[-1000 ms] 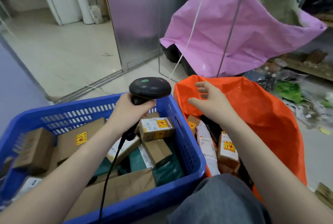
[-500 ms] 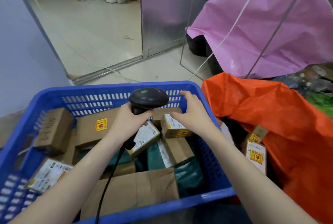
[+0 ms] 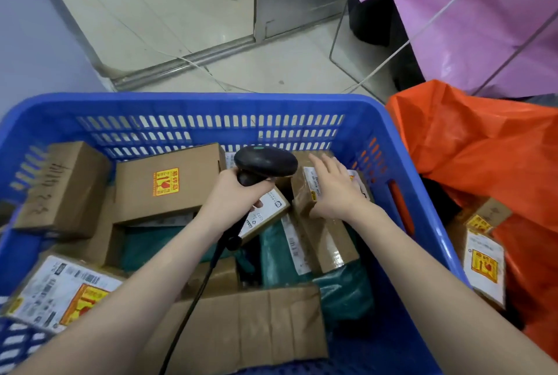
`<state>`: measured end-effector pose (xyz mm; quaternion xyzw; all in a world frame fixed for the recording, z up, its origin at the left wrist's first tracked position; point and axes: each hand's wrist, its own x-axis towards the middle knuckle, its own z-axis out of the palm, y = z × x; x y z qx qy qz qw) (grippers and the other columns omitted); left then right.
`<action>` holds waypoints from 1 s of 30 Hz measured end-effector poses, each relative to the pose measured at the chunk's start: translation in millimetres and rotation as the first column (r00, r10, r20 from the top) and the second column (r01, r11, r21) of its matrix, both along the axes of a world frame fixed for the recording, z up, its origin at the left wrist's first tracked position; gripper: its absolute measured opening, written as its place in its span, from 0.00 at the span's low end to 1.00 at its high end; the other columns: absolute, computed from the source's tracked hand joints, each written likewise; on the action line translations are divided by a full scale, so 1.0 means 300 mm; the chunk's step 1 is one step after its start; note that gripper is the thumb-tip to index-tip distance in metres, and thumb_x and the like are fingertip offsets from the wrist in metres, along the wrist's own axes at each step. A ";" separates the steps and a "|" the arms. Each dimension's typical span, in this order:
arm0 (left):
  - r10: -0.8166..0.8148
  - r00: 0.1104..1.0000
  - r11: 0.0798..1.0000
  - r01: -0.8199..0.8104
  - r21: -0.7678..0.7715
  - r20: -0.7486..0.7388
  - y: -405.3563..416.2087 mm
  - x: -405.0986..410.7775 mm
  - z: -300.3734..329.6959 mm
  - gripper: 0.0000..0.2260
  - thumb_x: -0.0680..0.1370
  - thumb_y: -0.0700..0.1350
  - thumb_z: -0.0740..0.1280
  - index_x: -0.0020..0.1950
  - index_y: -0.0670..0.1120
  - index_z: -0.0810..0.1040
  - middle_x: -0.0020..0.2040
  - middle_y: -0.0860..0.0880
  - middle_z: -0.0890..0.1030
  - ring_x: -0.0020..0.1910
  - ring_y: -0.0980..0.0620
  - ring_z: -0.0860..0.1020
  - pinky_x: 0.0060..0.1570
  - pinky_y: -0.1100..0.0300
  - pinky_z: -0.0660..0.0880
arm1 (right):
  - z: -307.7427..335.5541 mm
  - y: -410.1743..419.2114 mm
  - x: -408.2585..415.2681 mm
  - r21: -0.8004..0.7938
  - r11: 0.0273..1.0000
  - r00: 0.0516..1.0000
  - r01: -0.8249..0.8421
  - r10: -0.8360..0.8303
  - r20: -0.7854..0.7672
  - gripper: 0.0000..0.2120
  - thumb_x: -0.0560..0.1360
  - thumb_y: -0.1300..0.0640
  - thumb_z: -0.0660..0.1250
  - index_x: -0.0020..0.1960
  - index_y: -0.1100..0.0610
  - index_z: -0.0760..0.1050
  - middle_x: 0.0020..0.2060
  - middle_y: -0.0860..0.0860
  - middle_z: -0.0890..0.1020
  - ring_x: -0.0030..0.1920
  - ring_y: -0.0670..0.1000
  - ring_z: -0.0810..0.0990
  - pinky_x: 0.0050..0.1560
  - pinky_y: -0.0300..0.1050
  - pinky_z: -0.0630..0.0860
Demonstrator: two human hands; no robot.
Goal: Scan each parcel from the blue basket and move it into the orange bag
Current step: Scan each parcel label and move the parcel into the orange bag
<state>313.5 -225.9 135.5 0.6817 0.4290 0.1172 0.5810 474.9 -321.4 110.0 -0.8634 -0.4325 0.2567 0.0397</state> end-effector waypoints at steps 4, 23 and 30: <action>0.028 0.999 0.996 -0.030 -0.082 -0.026 0.026 0.008 -0.076 0.02 0.75 0.42 0.70 0.45 0.43 0.79 0.33 0.47 0.77 0.25 0.61 0.75 0.28 0.69 0.72 | -0.049 0.017 0.050 -0.115 0.993 0.999 -0.037 0.040 0.021 0.50 0.71 0.64 0.68 0.78 0.51 0.37 0.79 0.51 0.42 0.78 0.53 0.38 0.73 0.65 0.45; 0.022 0.992 0.994 -0.035 0.105 0.122 -0.028 -0.013 0.168 0.06 0.73 0.45 0.72 0.45 0.44 0.79 0.36 0.46 0.80 0.35 0.54 0.77 0.38 0.62 0.73 | 0.247 0.005 -0.079 0.158 0.983 0.992 0.090 -0.103 0.078 0.47 0.62 0.34 0.72 0.70 0.56 0.57 0.66 0.56 0.64 0.68 0.60 0.64 0.63 0.60 0.66; 0.105 0.977 0.970 -0.141 0.198 0.183 -0.112 -0.092 0.388 0.12 0.69 0.51 0.76 0.48 0.52 0.79 0.47 0.52 0.81 0.48 0.57 0.78 0.44 0.62 0.73 | 0.481 -0.089 -0.229 0.308 0.919 0.962 0.246 -0.270 0.037 0.47 0.59 0.29 0.70 0.66 0.56 0.61 0.65 0.54 0.70 0.68 0.60 0.65 0.65 0.63 0.63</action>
